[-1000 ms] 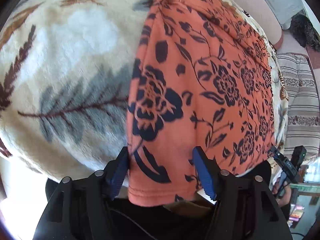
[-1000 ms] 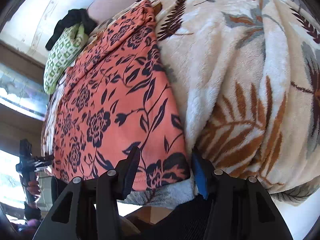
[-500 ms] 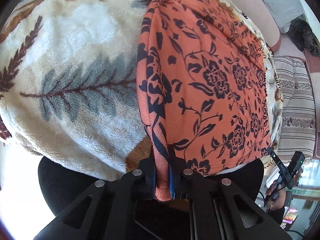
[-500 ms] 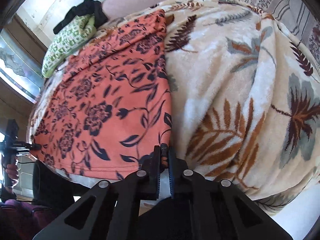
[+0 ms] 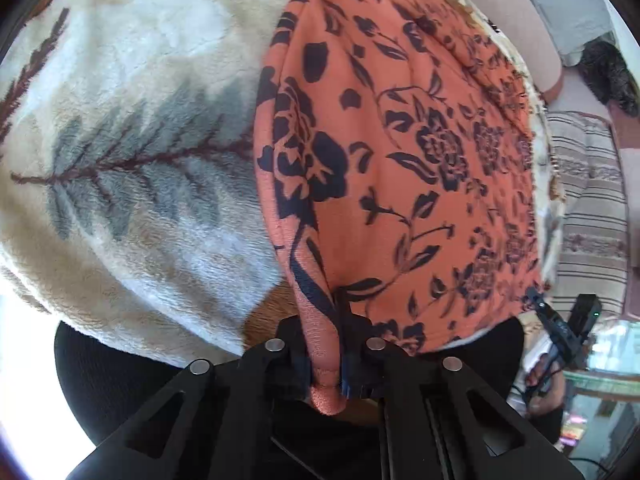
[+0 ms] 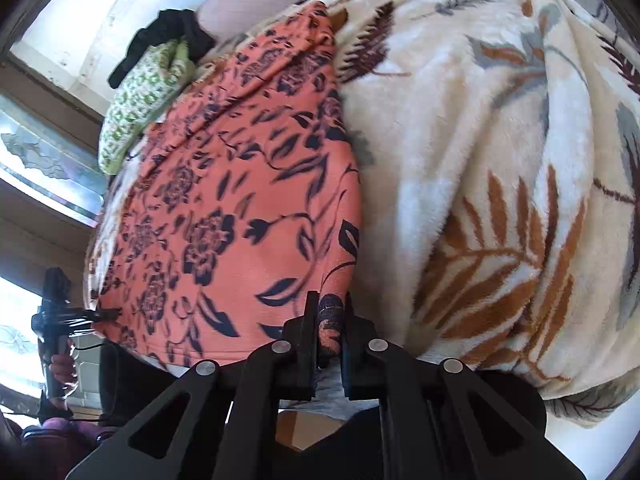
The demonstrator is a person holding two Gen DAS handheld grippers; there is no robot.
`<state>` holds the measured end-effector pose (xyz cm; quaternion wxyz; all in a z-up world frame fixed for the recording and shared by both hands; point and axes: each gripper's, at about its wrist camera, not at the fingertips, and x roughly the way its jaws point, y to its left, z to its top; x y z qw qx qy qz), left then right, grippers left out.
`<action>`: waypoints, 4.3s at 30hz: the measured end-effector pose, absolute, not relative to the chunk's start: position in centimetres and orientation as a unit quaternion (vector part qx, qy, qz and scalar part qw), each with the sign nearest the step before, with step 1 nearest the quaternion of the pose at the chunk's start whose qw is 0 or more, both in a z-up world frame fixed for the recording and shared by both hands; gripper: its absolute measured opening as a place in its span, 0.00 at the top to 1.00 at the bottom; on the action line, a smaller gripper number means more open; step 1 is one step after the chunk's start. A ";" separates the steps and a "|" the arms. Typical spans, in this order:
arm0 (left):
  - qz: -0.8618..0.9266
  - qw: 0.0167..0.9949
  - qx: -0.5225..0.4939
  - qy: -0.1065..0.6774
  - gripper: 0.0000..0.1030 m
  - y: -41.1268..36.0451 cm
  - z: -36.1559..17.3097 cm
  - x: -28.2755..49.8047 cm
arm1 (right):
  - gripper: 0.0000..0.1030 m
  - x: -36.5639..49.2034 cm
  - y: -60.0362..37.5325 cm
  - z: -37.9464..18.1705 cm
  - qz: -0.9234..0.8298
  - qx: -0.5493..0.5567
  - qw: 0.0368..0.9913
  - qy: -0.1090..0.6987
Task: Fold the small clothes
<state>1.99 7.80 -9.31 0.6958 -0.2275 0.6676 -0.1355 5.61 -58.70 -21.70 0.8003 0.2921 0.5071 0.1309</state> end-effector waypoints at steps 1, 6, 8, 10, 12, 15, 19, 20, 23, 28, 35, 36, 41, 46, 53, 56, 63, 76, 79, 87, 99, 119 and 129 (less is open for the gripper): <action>-0.137 0.697 -0.234 0.664 0.93 7.9 -9.2 2.0 | 0.93 5.6 -58.9 -21.3 0.137 0.309 0.800 0.496; -0.178 0.701 -0.302 0.621 0.93 8.9 -6.6 3.2 | 0.93 6.9 -60.7 -19.3 0.160 0.406 0.791 0.429; -0.192 0.707 -0.332 0.594 0.93 9.5 -5.3 4.3 | 0.93 8.0 -61.0 -18.6 0.168 0.430 0.788 0.408; -0.197 0.717 -0.352 0.569 0.93 10.3 -4.0 5.6 | 0.93 9.4 -61.3 -18.0 0.174 0.447 0.786 0.389; -0.196 0.723 -0.367 0.551 0.93 11.1 -3.4 6.9 | 0.93 11.1 -61.8 -17.4 0.176 0.462 0.787 0.369; -0.193 0.729 -0.397 0.523 0.93 12.2 -2.6 9.2 | 0.93 14.0 -62.7 -17.1 0.174 0.485 0.786 0.341; -0.178 0.739 -0.413 0.502 0.93 12.7 -2.5 13.3 | 0.93 18.1 -63.6 -16.8 0.164 0.504 0.789 0.312; -0.174 0.740 -0.416 0.498 0.93 12.6 -2.5 14.5 | 0.93 19.4 -63.7 -16.8 0.159 0.510 0.788 0.306; -0.169 0.734 -0.438 0.491 0.93 12.4 -3.3 18.1 | 0.93 23.1 -64.1 -17.1 0.150 0.523 0.784 0.297; -0.154 0.732 -0.438 0.499 0.93 10.8 -4.6 25.6 | 0.93 29.8 -63.9 -17.9 0.136 0.530 0.782 0.298; -0.099 0.724 -0.429 0.531 0.93 9.0 -8.1 37.0 | 0.93 38.9 -63.7 -21.4 0.089 0.551 0.760 0.333; -0.088 0.718 -0.430 0.541 0.93 8.8 -9.0 38.3 | 0.92 40.0 -63.6 -22.2 0.084 0.560 0.749 0.344; -0.078 0.658 -0.474 0.580 0.90 8.3 -12.3 42.8 | 0.87 42.4 -63.9 -23.8 0.060 0.593 0.721 0.353; -0.103 0.682 -0.520 0.505 0.56 9.7 -10.4 42.9 | 0.74 41.2 -66.7 -23.0 0.012 0.620 0.729 0.291; -0.092 0.729 -0.447 0.510 0.47 9.6 -9.4 41.8 | 0.56 39.6 -66.5 -21.5 0.023 0.510 0.787 0.347; -0.118 0.729 -0.404 0.540 0.46 7.3 -9.8 41.8 | 0.54 40.0 -65.4 -21.9 0.034 0.491 0.790 0.367; -0.097 0.783 -0.231 0.570 0.50 -0.2 -10.2 44.0 | 0.58 43.2 -60.5 -21.3 0.027 0.361 0.838 0.409; -0.004 0.772 -0.313 0.553 0.99 5.3 -13.1 47.0 | 0.94 42.6 -64.8 -24.3 -0.045 0.401 0.815 0.416; -0.051 0.774 -0.328 0.538 0.90 4.9 -12.0 46.2 | 0.93 41.0 -64.3 -22.1 -0.033 0.395 0.843 0.363; -0.136 0.781 -0.255 0.554 0.41 -1.7 -11.2 46.4 | 0.49 45.4 -50.4 -15.1 0.181 0.265 0.860 0.397; -0.185 0.770 -0.243 0.559 0.58 -2.7 -13.1 46.9 | 0.93 47.7 -31.0 -17.3 0.251 -0.130 0.842 0.460; -0.164 0.775 -0.336 0.509 0.45 5.2 -11.8 42.0 | 0.61 39.6 -51.8 -15.1 0.074 0.246 0.871 0.418; -0.166 0.773 -0.274 0.548 0.64 1.2 -13.6 36.9 | 0.78 30.3 -58.6 -22.3 0.042 0.313 0.820 0.477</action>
